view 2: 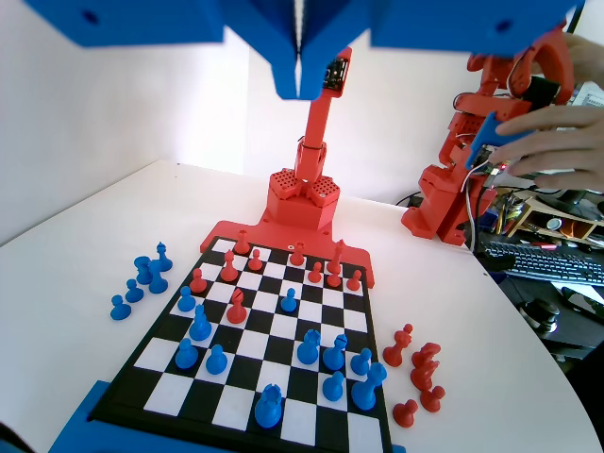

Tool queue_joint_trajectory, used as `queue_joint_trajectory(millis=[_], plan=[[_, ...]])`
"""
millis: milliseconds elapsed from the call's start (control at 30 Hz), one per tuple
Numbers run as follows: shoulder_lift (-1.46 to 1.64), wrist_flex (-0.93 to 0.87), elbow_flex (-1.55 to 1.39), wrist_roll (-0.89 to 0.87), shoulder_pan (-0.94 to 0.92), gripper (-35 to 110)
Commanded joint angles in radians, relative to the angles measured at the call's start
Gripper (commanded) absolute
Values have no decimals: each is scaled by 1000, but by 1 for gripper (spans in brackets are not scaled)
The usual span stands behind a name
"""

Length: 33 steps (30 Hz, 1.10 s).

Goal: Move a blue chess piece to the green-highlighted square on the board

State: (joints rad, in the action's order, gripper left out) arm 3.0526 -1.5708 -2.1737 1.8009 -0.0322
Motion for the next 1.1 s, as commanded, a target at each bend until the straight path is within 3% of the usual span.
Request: queue_joint_trajectory(millis=[0, 633, 1067], plan=[[3, 2, -2, 12, -3, 1], [-44, -5, 9, 23, 34, 1], [-588, -138, 433, -23, 69, 1]])
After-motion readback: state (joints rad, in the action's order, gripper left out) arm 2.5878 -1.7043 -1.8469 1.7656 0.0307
